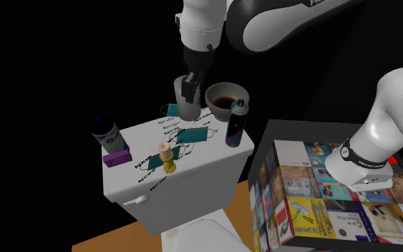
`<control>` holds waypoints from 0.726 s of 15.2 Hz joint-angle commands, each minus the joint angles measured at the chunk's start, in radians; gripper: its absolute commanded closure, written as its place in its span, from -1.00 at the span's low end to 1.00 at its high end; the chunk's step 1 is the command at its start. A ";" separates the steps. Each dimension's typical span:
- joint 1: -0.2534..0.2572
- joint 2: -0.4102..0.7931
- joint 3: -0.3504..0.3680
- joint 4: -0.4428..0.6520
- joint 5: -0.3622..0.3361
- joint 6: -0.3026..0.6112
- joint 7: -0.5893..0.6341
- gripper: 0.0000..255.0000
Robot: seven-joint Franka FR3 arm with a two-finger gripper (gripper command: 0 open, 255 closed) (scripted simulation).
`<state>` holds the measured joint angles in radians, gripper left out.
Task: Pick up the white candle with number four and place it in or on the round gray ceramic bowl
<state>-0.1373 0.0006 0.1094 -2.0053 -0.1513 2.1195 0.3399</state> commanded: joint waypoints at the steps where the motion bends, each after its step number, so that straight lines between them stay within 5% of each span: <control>1: 0.000 -0.008 0.000 0.024 0.004 -0.031 -0.007 1.00; 11: 0.001 -0.029 0.001 0.134 0.015 -0.161 -0.026 1.00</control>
<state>-0.1374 -0.0245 0.1092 -1.8794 -0.1370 1.9706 0.3140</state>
